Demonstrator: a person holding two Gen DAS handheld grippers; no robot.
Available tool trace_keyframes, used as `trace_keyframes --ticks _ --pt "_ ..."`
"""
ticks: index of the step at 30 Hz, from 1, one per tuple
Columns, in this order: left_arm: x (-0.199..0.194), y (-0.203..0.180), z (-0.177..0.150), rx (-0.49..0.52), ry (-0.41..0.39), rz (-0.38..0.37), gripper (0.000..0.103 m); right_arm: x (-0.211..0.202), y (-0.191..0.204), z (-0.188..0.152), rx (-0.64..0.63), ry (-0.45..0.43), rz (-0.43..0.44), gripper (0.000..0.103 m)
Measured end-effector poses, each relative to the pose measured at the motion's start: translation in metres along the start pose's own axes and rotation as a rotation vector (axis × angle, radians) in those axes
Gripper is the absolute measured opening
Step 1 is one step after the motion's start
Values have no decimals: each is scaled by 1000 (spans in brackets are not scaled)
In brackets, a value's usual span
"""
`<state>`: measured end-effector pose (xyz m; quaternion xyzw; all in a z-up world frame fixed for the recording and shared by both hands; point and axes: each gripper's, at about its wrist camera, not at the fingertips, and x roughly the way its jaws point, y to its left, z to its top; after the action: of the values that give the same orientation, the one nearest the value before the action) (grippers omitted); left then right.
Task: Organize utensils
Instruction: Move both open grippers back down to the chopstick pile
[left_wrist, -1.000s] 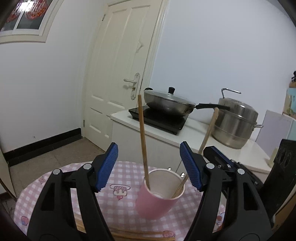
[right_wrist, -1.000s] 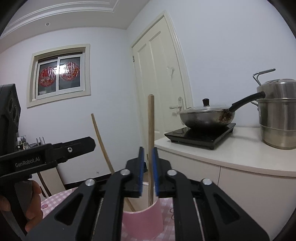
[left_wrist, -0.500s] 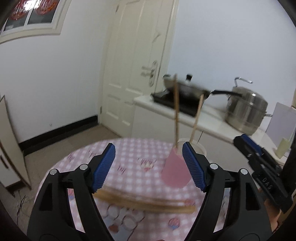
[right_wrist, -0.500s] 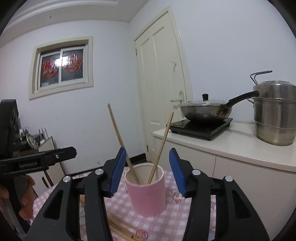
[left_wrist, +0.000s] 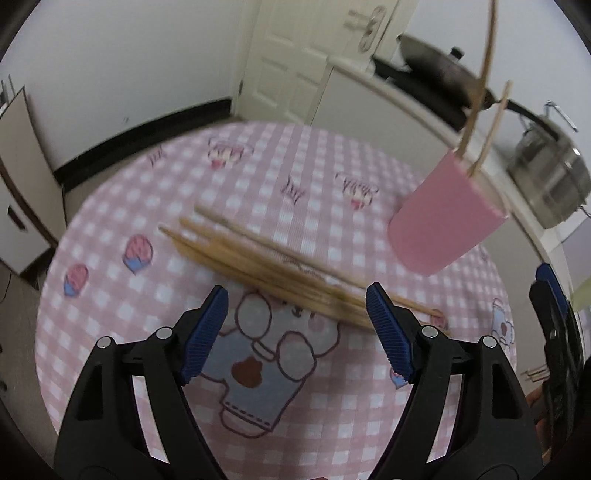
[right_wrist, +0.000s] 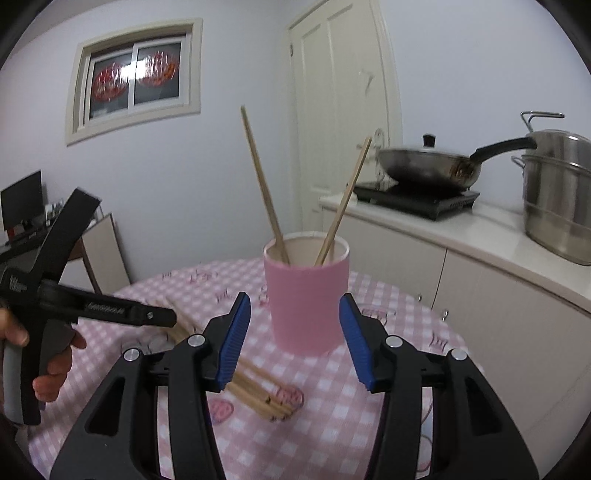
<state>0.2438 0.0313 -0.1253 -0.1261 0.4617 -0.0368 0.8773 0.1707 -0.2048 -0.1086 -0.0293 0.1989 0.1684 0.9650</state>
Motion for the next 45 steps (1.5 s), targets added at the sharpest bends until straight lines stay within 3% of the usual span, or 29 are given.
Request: trace_keyframes --ticks 10,14,18,24,32,35,45 --pt "22 -5 1 -69 90 49 76 2 -1 -9 -2 53 37 56" --pt "23 -6 -1 -44 102 83 61 2 -3 -8 9 60 52 58" --pt "28 -6 -1 -42 115 108 60 5 -6 -7 19 72 73 60" --pt "32 -11 4 -73 129 80 60 9 -2 -6 4 97 95 61" --pt "39 -20 5 -23 125 110 60 32 10 -9 -115 256 -7 62" --pt "36 -16 2 -8 129 107 59 41 12 -14 -137 320 6 62" --pt "21 0 -11 -4 136 82 58 55 35 -22 -202 397 75 61"
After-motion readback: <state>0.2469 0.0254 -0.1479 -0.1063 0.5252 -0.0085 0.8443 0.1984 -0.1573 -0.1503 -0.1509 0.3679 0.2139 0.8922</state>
